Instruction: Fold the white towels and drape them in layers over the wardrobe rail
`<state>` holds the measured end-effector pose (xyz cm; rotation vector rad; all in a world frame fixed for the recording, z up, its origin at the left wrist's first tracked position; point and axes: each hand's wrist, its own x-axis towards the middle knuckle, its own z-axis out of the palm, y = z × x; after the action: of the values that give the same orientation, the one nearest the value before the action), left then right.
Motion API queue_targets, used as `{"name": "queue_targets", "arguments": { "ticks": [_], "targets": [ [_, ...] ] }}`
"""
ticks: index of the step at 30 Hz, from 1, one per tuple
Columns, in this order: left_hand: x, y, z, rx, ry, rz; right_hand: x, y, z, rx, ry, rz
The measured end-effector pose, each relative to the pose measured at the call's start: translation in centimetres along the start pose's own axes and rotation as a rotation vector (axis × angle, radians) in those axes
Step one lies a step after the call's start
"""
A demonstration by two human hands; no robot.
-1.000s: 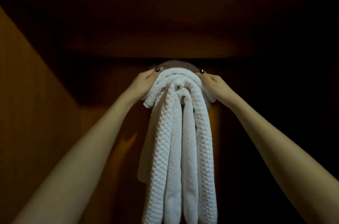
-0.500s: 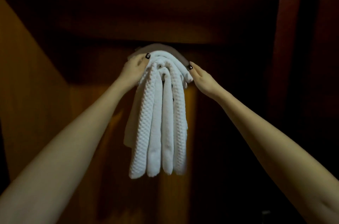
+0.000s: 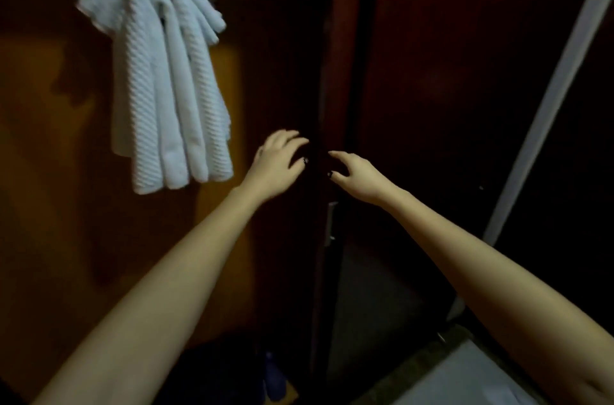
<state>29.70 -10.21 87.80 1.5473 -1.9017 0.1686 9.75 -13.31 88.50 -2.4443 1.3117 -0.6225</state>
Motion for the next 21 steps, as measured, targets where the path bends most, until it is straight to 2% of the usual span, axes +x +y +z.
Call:
{"name": "queue_targets", "arguments": {
  "ticks": [2,5,10,17,21],
  "targets": [
    [-0.9,2.9,4.7,-0.038,-0.149,-0.005,-3.5,4.4,0.2,-0.047,0.003,0.124],
    [-1.9,7.8,11.1,-0.068,-0.282,0.046,-9.1,10.7,-0.1,-0.105,0.033,0.323],
    [-3.5,16.2,21.0,-0.098,-0.545,0.184,-19.6,21.0,-0.3,-0.176,-0.058,0.643],
    [-6.2,28.7,34.3,-0.112,-0.791,0.427,-34.8,33.0,0.0,-0.097,-0.079,1.032],
    [-7.1,35.5,41.2,-0.126,-0.901,0.555,-41.4,39.1,0.0,-0.054,-0.089,1.19]
  ]
}}
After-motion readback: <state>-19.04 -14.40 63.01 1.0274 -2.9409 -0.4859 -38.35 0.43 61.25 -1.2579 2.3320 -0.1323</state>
